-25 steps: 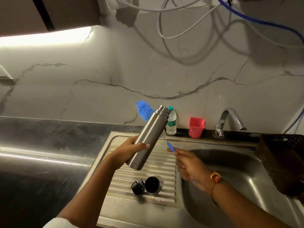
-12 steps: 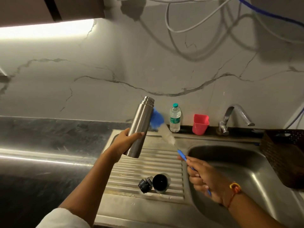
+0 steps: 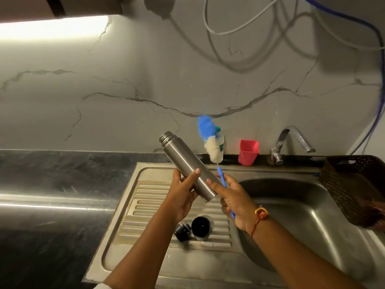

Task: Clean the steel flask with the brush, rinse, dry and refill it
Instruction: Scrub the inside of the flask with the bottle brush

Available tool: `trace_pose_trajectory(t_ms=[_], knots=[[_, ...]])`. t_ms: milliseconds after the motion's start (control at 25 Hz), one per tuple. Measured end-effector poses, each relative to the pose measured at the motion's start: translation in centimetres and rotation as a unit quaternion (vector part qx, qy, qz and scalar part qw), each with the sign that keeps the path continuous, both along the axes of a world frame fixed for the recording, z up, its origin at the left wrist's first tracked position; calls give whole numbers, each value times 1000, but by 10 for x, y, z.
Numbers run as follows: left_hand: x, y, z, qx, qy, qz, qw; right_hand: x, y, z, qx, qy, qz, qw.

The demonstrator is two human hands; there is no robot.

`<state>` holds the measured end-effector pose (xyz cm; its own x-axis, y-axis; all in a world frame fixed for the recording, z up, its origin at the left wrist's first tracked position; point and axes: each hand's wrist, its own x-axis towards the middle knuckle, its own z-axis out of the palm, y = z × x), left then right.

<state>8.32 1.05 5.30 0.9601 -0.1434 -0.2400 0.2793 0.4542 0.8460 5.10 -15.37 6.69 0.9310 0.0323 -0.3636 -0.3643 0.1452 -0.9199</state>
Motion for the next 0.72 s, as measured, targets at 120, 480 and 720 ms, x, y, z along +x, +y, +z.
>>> trace_pose_trajectory(t_ms=[120,480,720], knots=[[-3,1,1,-53,15,0,998,6,-8,3,21,-11,23,999],[46,110,35,124,-38,-107,986,21,-51,6,-16,-47,58,997],[47,107,48,300,-51,-210,929,39,-53,17,-30,-66,33,997]])
